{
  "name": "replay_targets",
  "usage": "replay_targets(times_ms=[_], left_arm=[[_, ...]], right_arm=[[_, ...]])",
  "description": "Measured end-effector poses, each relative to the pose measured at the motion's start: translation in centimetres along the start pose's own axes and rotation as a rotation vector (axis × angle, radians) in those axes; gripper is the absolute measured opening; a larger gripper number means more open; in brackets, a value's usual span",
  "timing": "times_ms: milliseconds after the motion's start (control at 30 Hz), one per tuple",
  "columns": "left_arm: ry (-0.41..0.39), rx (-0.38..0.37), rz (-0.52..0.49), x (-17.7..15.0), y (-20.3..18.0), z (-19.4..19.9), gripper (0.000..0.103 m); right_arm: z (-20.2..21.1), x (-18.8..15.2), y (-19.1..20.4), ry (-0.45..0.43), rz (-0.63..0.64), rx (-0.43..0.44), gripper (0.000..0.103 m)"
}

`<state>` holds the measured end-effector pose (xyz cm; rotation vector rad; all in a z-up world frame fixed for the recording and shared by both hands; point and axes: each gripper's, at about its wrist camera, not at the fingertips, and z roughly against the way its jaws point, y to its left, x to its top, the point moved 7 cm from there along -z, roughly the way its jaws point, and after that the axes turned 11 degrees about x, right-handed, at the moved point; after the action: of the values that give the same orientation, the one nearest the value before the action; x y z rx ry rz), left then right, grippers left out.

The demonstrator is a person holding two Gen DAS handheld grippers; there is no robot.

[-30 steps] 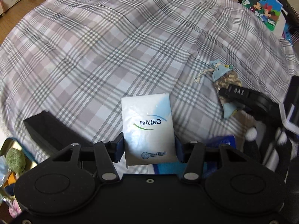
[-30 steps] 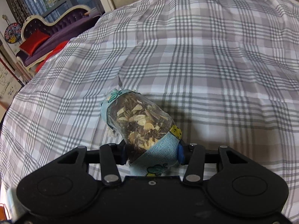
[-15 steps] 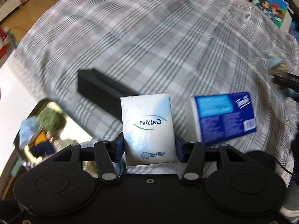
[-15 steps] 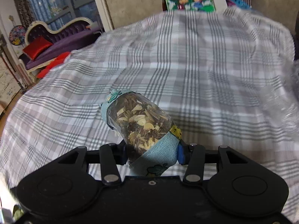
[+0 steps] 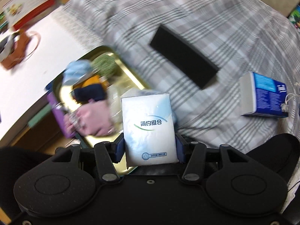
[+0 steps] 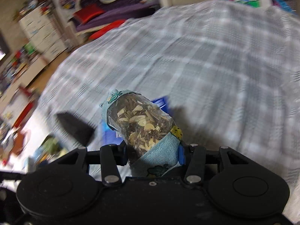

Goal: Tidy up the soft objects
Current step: 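Carry the tissue pack and herb sachet over the gold tray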

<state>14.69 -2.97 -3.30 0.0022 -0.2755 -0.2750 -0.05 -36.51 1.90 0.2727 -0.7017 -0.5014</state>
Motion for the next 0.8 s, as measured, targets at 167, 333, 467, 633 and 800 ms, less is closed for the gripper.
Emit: replay_targets(times_ms=[167, 333, 467, 633, 800], left_arm=[[0.025, -0.016, 0.071, -2.0, 2.9, -0.8, 0.051], [0.051, -0.027, 0.113, -3.0, 4.4, -2.4, 0.051], [0.080, -0.040, 0.137, -3.2, 4.6, -4.1, 0.051], [0.078, -0.040, 0.113, -2.6, 3.7, -5.6, 0.052], [0.007, 0.031, 0.092, -1.6, 3.6, -6.1, 0.067]], right_arm=[[-1.5, -2.3, 5.7, 0.064, 0.105, 0.089, 0.047], [-3.4, -4.2, 10.5, 0.129, 0.155, 0.164, 0.047], [-5.3, -5.2, 13.4, 0.170, 0.189, 0.181, 0.047], [-7.1, -5.9, 15.5, 0.207, 0.216, 0.179, 0.047], [-8.9, -6.1, 16.4, 0.230, 0.222, 0.172, 0.047]])
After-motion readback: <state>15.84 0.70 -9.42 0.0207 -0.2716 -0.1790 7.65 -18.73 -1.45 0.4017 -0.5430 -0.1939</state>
